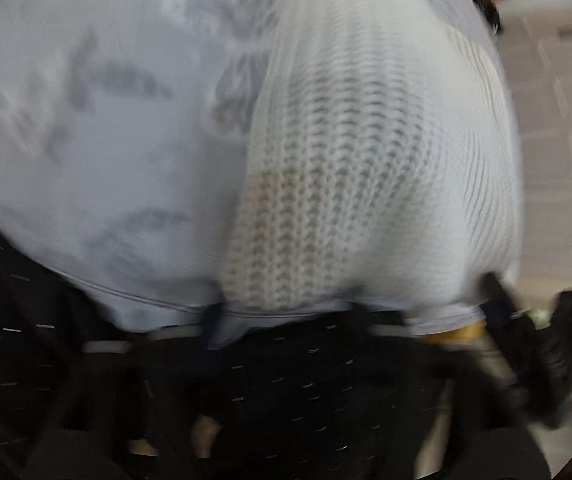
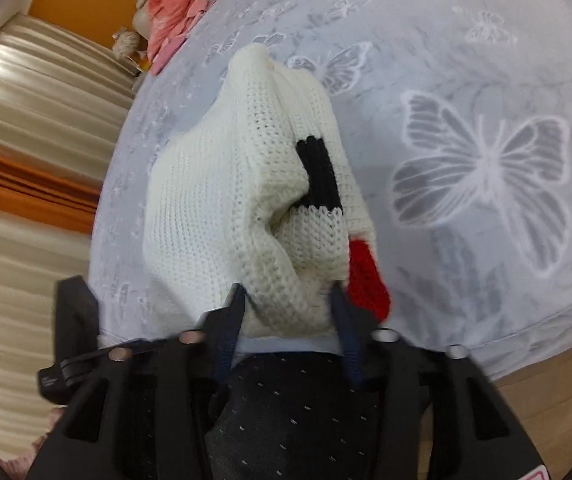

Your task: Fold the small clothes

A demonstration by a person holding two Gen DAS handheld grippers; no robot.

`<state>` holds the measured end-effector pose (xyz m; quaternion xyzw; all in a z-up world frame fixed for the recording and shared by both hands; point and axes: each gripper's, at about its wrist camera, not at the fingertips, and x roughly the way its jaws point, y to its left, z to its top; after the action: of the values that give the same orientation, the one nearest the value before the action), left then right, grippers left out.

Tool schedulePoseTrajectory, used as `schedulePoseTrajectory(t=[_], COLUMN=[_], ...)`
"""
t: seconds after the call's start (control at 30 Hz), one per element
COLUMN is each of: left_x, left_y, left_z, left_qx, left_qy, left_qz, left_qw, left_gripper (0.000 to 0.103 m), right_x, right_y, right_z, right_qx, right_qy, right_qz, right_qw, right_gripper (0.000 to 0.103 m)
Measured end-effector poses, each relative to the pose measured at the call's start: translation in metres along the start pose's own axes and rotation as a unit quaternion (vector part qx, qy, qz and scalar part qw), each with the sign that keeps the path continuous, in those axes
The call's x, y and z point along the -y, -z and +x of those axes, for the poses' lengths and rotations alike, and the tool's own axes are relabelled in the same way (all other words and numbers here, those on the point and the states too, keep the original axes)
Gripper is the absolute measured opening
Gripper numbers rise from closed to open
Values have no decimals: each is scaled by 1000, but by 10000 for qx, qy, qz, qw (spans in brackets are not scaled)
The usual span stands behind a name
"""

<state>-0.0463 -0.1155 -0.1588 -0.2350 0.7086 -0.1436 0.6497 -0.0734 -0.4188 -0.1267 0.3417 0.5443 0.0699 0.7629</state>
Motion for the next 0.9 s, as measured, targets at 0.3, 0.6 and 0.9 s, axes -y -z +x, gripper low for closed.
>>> schedulePoseTrajectory(t=[0.3,0.6,0.9], left_x=[-11,0,47], left_y=[-3,-2,-65], left_z=[-44,-80,-61], left_qx=[550,1055,1306], left_qy=[-542,-757,-475], left_qz=[352,809,1055], left_qw=[9964,9882,9847], left_gripper=[0,37,90], right_x=[5,-8,-20], right_y=[8,-5,-74], right_z=[-4,-19,12], right_qx=[3,138,165], right_qy=[513,992,901], right_qz=[-222,-356,-335], right_qw=[9984,9943,9952], right_gripper=[11,63,82])
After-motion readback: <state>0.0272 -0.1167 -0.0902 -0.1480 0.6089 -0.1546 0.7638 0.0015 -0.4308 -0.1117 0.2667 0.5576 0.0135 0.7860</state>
